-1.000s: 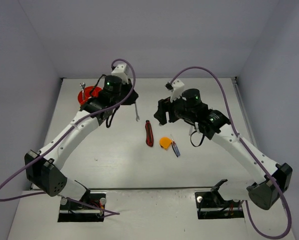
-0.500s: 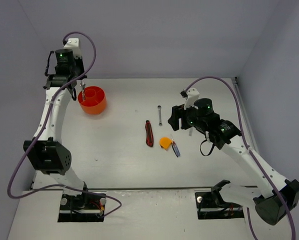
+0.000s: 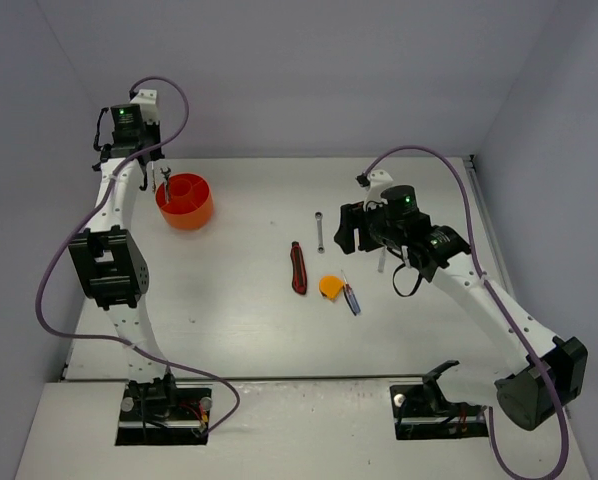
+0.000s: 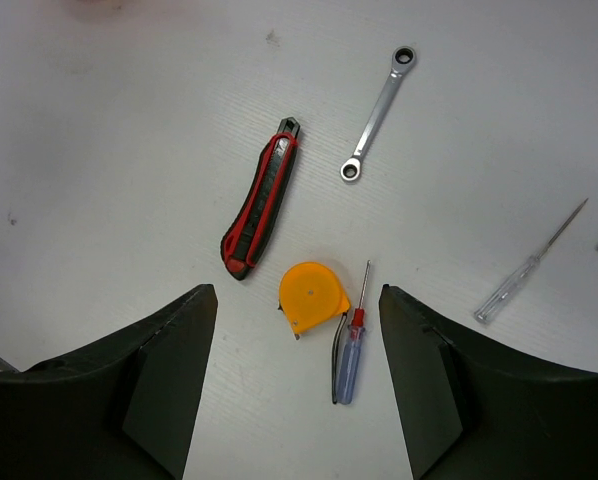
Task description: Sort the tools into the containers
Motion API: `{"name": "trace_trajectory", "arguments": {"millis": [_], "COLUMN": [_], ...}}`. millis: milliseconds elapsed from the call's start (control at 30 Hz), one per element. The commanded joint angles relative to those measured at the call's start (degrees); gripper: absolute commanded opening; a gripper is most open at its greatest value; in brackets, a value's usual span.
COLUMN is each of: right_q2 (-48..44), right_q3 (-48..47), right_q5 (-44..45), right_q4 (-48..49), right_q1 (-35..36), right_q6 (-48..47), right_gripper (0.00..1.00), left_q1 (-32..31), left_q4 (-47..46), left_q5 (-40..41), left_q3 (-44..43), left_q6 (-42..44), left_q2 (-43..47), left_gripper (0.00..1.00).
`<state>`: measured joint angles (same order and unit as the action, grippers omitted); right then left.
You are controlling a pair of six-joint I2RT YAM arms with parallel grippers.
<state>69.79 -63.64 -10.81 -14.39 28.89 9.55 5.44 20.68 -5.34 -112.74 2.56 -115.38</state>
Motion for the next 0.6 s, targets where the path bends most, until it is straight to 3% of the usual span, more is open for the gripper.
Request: {"name": "trace_trajectory", "arguments": {"millis": [0, 467, 567], "right_q2": [2.08, 6.68, 6.97], "right_q3": [-3.98, -7.02, -6.81], "right_q5": [-2.73, -2.11, -0.3], "right_q4": [1.99, 1.89, 1.91], "right_q1": [-1.49, -2.61, -2.61], "right_q6": [0.9, 1.17, 1.48], "right_gripper": [0.63, 0.63, 0.64], "left_q1": [1.41, 1.4, 1.38], "left_q4": [-5.95, -10.66, -9.07], "left_q5": [-3.92, -7.5, -7.48], "left_q3": [-6.07, -2.66, -2.02], "left_q6": [1.1, -4.85, -4.97], "left_q2": [-1.06, -5.47, -5.92], "left_gripper": [0.0, 0.0, 0.05]}}
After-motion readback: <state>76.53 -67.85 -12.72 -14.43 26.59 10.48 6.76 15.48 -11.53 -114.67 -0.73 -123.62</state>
